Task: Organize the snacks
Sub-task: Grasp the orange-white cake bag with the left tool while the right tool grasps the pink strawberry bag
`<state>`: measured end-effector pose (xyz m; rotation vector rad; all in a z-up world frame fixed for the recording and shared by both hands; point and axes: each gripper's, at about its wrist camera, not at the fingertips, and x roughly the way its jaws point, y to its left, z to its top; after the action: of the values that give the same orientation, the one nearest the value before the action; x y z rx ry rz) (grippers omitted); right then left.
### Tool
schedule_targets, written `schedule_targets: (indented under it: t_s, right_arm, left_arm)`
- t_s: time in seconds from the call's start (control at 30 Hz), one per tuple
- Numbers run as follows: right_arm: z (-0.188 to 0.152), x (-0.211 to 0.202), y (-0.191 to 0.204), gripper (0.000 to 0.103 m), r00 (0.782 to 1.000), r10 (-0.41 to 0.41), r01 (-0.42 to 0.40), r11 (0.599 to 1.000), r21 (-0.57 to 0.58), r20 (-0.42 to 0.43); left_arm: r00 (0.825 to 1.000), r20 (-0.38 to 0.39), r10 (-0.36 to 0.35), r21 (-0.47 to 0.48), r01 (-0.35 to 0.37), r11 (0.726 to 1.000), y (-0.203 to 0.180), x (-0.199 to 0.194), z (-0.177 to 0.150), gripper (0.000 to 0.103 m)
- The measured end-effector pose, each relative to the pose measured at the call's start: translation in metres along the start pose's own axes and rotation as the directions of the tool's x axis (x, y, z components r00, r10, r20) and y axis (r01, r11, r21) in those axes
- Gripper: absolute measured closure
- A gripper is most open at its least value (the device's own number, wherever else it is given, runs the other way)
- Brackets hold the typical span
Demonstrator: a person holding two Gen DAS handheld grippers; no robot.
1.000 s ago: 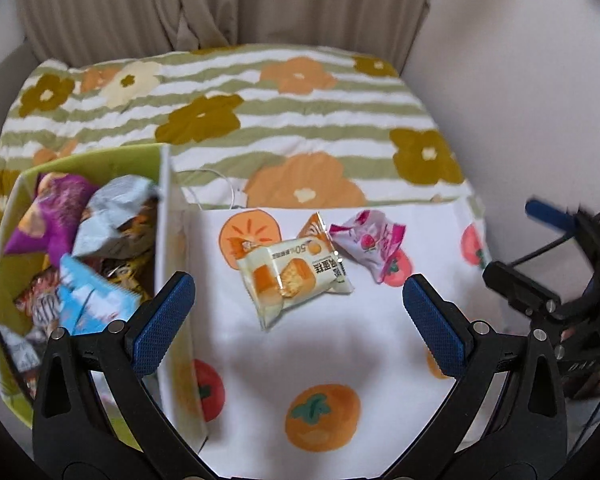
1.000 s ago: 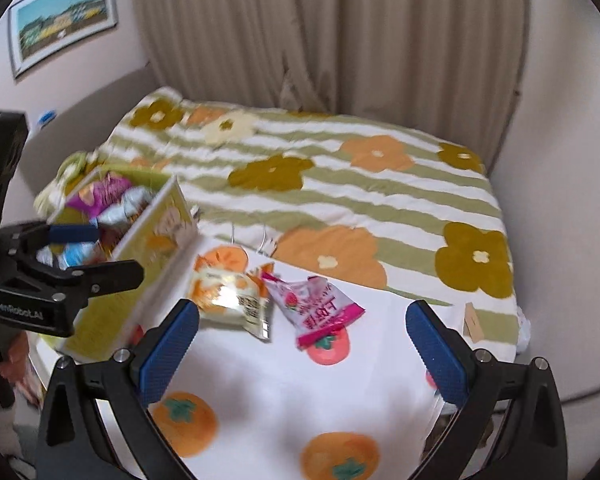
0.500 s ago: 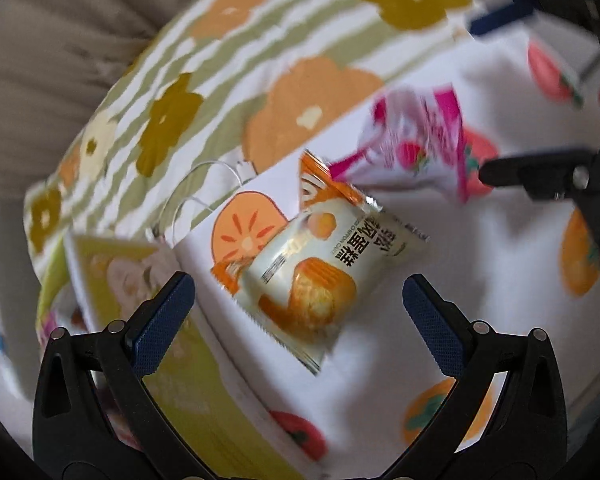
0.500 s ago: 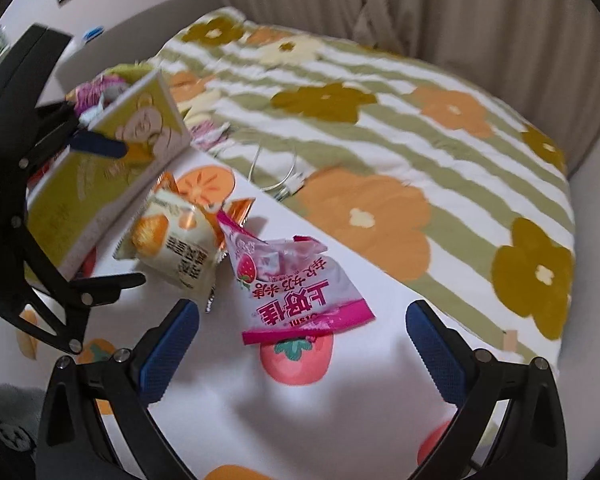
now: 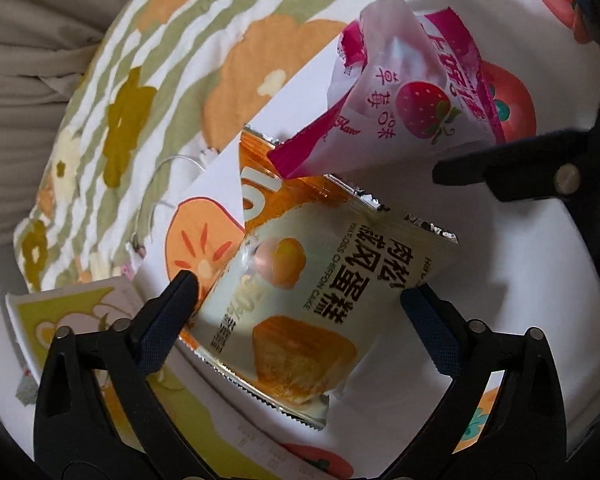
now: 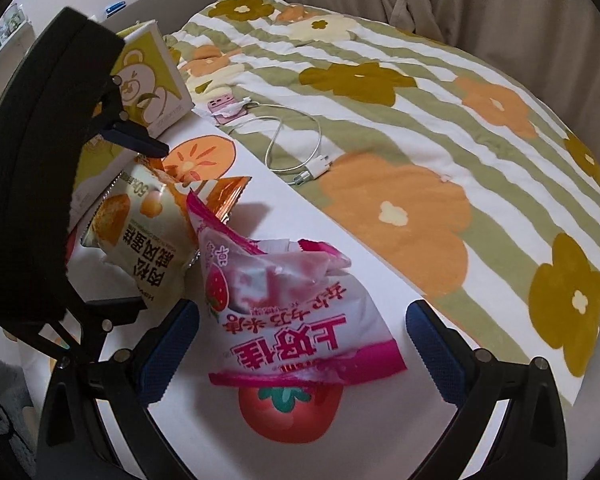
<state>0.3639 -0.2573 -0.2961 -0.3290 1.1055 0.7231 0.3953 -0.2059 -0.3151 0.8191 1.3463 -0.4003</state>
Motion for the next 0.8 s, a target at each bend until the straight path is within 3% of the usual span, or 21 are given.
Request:
schedule_targets:
  t_s: [0.13,0.2,0.53,0.63,0.7,0.8]
  right_arm:
    - [0.000,0.006,0.000,0.000,1.000,0.022,-0.022,1.000,-0.006,-0.002]
    - [0.000,0.007,-0.001,0.000,0.999,0.032,-0.032,0.999,-0.002,-0.002]
    - [0.000,0.012,0.000,0.000,0.999,0.051,-0.051,0.999,-0.008,0.007]
    - [0.001,0.014,0.000,0.007,0.998,0.059,-0.059,0.998,-0.002,0.002]
    - [0.000,0.014,0.003,0.024,1.000,0.031,-0.031,0.999,-0.016,-0.001]
    - [0.000,0.010,0.004,0.036,1.000,0.027,-0.027,1.000,-0.013,0.006]
  left_arm:
    - [0.999,0.014,-0.030,-0.008,0.030,1.000,-0.001,-0.004,0.000,0.021]
    - [0.999,0.025,-0.029,-0.006,0.029,1.000,-0.004,-0.007,0.000,0.037]
    - [1.000,0.009,-0.022,-0.075,0.023,0.997,-0.006,-0.009,-0.010,0.039]
    - [1.000,0.005,-0.012,-0.089,0.012,0.996,-0.006,-0.008,-0.013,0.039]
    - [1.000,0.000,-0.021,-0.109,0.021,0.994,-0.005,-0.008,-0.015,0.039]
    - [1.000,-0.003,-0.028,-0.144,0.028,0.989,-0.005,-0.010,-0.020,0.040]
